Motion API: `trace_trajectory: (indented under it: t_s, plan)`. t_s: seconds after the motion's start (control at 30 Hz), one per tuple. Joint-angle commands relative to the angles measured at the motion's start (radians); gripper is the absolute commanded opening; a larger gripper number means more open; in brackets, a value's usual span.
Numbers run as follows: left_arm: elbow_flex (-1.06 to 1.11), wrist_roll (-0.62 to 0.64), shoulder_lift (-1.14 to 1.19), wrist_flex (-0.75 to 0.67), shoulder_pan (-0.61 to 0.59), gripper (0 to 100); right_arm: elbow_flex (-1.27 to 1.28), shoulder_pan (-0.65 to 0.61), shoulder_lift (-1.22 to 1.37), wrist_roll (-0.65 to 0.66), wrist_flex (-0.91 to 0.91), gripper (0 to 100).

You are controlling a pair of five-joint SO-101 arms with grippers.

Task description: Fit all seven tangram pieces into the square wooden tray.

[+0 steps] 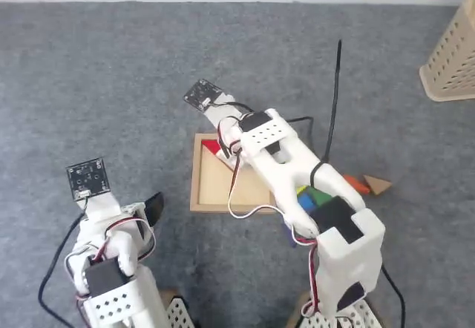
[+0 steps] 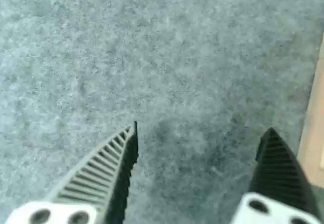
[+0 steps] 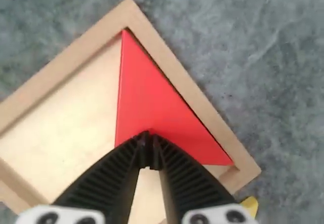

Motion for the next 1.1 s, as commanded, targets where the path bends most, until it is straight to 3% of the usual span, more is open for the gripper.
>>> trace_trajectory:
  t_s: [0.0,0.47,0.6,0.73,0.87,1.07]
  plan:
    - [-0.013,-0.002,-0.012,-0.002,0.002,35,-0.021,0.042,-0.125,-0.025,0.085,0.6]
    - [-0.013,-0.002,-0.012,-0.002,0.002,35,0.051,0.202,-0.516,-0.084,0.352,0.7]
    - [-0.013,-0.002,-0.012,-0.002,0.002,35,0.212,0.268,-0.559,-0.100,0.286,0.9]
    - [-0.013,-0.002,-0.012,-0.002,0.002,35,0.361,0.268,-0.587,-0.121,0.211,9.5]
    - [-0.013,-0.002,-0.012,-0.002,0.002,35,0.437,0.268,-0.572,-0.239,0.150,16.2]
    - [-0.013,-0.002,-0.012,-0.002,0.002,35,0.486,0.274,-0.507,-0.371,0.031,17.0]
